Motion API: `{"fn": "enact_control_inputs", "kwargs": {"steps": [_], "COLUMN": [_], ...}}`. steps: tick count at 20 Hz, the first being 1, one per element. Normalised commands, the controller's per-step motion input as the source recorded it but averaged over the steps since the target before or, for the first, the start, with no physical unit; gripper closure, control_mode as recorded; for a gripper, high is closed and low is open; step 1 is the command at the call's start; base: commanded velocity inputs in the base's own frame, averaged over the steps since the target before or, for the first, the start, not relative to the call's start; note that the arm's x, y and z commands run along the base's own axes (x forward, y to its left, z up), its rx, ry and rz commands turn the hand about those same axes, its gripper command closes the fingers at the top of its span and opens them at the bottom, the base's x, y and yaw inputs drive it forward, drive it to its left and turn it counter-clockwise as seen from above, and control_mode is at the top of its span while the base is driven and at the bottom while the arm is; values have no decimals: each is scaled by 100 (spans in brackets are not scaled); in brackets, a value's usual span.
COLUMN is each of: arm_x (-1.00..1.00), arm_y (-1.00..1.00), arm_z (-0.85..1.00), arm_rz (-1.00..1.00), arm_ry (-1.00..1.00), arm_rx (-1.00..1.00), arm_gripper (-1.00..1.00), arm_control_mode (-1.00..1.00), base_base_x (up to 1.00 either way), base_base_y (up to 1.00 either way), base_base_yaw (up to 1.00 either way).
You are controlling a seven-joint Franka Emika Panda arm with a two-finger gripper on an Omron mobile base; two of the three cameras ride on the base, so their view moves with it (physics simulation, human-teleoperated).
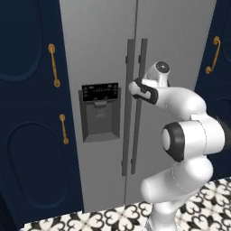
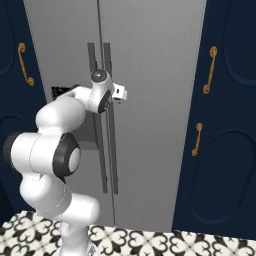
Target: Take the strawberry from the fridge and place it on top of the pancake, located on the dining counter.
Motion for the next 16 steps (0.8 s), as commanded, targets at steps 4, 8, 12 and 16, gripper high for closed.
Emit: {"fn": "enact_control_inputs", "kwargs": {"steps": [4,8,12,16], "arm_x": [52,49,30,15], "arm_y": [0,0,0,0], "arm_z": [0,-6,-13,-8], "arm_rz": [0,0,0,0], "arm_ry": [-6,-13,-19,-11], "arm_rx": [0,0,0,0], "arm_gripper": [-100,-100,-100,100], "arm_control_mode": [-100,-100,-100,-100], "base_base_x": [0,0,0,0], "base_base_y": [0,0,0,0], "base_base_yaw": [0,0,0,0]}}
